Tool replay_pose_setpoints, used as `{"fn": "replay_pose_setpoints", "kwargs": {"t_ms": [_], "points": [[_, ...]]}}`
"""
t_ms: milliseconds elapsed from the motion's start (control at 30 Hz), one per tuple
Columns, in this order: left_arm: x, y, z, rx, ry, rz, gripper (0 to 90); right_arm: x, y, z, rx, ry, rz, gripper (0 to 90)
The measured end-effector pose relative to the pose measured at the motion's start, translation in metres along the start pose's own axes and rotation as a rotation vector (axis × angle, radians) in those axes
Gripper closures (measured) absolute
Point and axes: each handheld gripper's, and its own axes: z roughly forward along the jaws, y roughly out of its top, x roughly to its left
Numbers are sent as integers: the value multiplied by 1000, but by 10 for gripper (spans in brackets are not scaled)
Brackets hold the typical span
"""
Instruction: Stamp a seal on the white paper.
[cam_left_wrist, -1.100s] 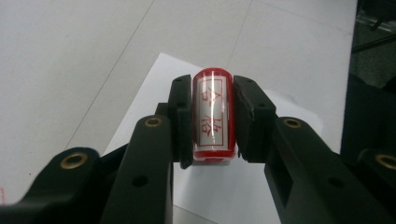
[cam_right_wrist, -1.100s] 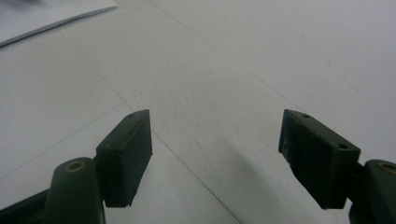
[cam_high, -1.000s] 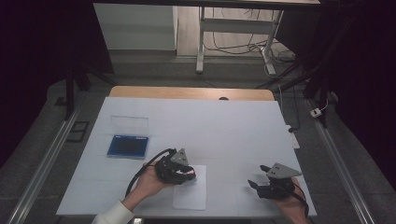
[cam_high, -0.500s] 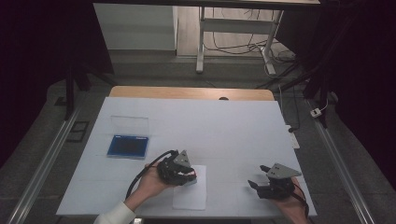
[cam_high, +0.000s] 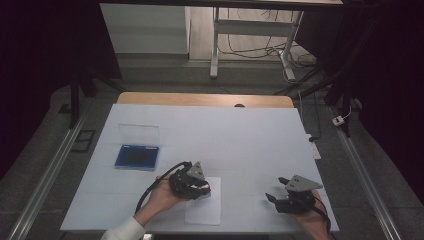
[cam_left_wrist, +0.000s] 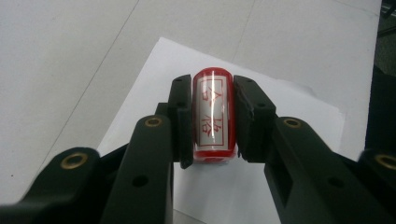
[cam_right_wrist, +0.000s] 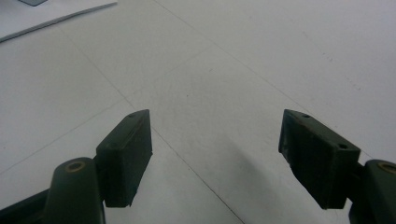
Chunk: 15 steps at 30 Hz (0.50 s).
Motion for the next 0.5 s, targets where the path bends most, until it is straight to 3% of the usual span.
{"fn": "replay_pose_setpoints", "kwargs": {"t_ms": [500], "points": [[-3, 3, 1, 24, 15, 0, 705, 1, 0, 0, 4, -2, -4, 252]]}}
